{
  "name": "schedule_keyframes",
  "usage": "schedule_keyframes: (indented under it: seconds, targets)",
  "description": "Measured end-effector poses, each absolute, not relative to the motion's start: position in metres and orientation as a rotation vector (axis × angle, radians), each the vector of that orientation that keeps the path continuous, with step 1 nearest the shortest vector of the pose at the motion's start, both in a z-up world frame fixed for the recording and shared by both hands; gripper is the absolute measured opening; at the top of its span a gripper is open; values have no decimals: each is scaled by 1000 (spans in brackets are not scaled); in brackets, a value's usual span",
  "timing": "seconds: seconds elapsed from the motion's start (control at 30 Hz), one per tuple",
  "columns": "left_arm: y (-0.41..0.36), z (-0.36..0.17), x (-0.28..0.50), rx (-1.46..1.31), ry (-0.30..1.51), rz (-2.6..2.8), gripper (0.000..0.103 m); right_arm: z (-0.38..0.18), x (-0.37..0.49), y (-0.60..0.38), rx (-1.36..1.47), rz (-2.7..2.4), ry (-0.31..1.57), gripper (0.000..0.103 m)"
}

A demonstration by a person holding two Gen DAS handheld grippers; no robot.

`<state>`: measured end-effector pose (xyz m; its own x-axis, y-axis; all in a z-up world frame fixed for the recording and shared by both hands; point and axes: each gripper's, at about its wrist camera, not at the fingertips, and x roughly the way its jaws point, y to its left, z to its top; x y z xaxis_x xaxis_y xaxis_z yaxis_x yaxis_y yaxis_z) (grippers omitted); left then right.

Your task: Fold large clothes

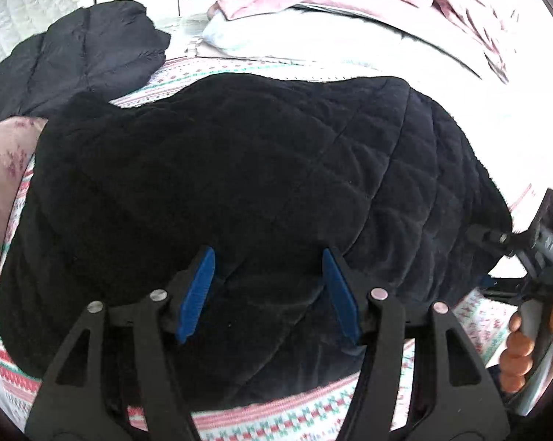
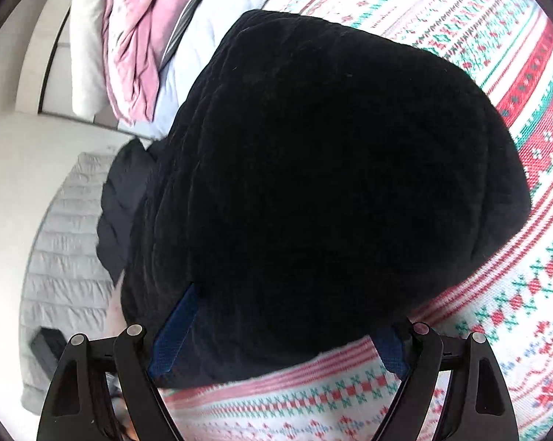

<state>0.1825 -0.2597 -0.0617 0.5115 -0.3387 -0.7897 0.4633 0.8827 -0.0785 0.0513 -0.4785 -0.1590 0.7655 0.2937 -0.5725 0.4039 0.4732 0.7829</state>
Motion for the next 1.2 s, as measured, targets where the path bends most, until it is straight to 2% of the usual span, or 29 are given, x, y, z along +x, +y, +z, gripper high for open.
schedule_keyframes:
  seconds: [0.53,0.87,0.97,1.07,1.2]
  targets:
    - [-265,-60,180,160,920,-459,63,-167,55,-489,1179,-138,661,89]
    - [-252,-23,190,87,827,-503,62,-149,56,-476,1174,-153,561,89]
    - [-256,-35,206,118,848,-482,62,-130,56,-470,1139,-132,511,89]
    - [-262,-57,225,116,944,-469,65,-132,58,-468,1135,-151,517,89]
    - [-260,-46,232,98,948,-476,65,-128,55,-469,1157,-132,499,89]
